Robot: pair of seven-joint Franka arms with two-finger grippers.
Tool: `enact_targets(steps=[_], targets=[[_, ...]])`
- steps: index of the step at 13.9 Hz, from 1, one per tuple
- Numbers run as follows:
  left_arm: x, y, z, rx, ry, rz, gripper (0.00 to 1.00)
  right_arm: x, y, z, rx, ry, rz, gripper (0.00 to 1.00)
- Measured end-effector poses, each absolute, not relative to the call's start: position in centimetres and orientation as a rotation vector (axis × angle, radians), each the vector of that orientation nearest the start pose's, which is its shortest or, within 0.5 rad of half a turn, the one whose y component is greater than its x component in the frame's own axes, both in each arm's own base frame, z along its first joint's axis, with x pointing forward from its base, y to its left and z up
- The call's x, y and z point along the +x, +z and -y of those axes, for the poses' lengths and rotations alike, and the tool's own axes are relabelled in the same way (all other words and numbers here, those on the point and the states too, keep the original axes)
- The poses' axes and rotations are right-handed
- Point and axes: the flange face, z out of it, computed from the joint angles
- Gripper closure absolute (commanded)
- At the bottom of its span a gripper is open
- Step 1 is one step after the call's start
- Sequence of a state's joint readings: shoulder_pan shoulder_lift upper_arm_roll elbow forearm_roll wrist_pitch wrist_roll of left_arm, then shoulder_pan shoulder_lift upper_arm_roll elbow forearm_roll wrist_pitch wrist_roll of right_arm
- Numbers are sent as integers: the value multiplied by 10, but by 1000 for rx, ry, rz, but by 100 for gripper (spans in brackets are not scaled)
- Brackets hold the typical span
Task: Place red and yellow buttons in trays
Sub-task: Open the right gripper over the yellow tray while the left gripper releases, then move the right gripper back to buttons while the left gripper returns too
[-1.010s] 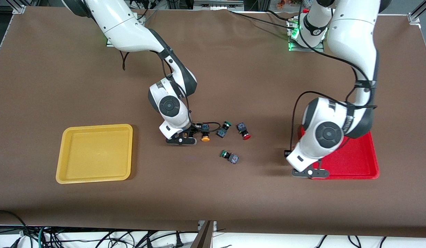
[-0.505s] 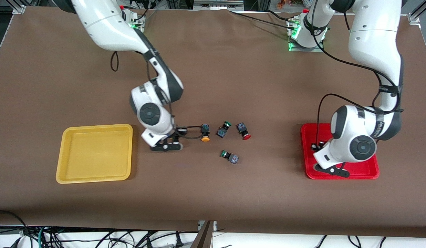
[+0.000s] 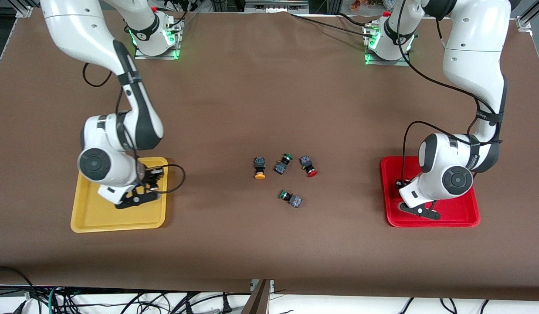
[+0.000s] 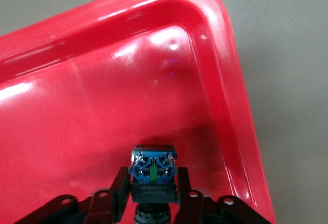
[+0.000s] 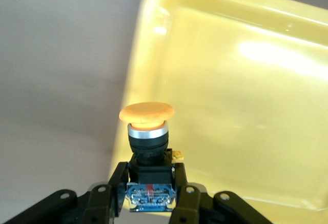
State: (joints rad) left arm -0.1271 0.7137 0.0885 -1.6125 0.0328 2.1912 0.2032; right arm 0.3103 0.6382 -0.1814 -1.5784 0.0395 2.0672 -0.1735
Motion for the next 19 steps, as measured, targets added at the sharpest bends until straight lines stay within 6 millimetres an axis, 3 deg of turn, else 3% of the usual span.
enact_targets(steps=[2, 3, 5, 7, 9, 12, 14, 16, 19], targets=[[675, 202, 33, -3033, 208, -430, 0, 672, 233, -71, -3164, 216, 515, 31], [676, 204, 33, -3033, 202, -430, 0, 669, 223, -65, -3163, 226, 515, 14], [676, 219, 35, -3036, 202, -429, 0, 667, 217, -72, -3140, 228, 488, 10], [673, 256, 51, -3050, 229, -415, 0, 668, 225, -96, -3097, 194, 421, 10], [668, 289, 91, -3085, 214, -311, 0, 666, 241, -142, -3076, 174, 324, 10], [650, 303, 181, -3141, 204, -16, 0, 649, 260, -239, -3043, 155, 161, 10], [635, 297, 229, -3138, 218, 167, 0, 631, 262, -303, -3029, 138, 62, 10], [628, 282, 263, -3143, 193, 322, 0, 615, 255, -356, -3017, 83, -24, 10], [619, 248, 301, -3152, 167, 569, 0, 591, 227, -411, -2989, 15, -144, 10]])
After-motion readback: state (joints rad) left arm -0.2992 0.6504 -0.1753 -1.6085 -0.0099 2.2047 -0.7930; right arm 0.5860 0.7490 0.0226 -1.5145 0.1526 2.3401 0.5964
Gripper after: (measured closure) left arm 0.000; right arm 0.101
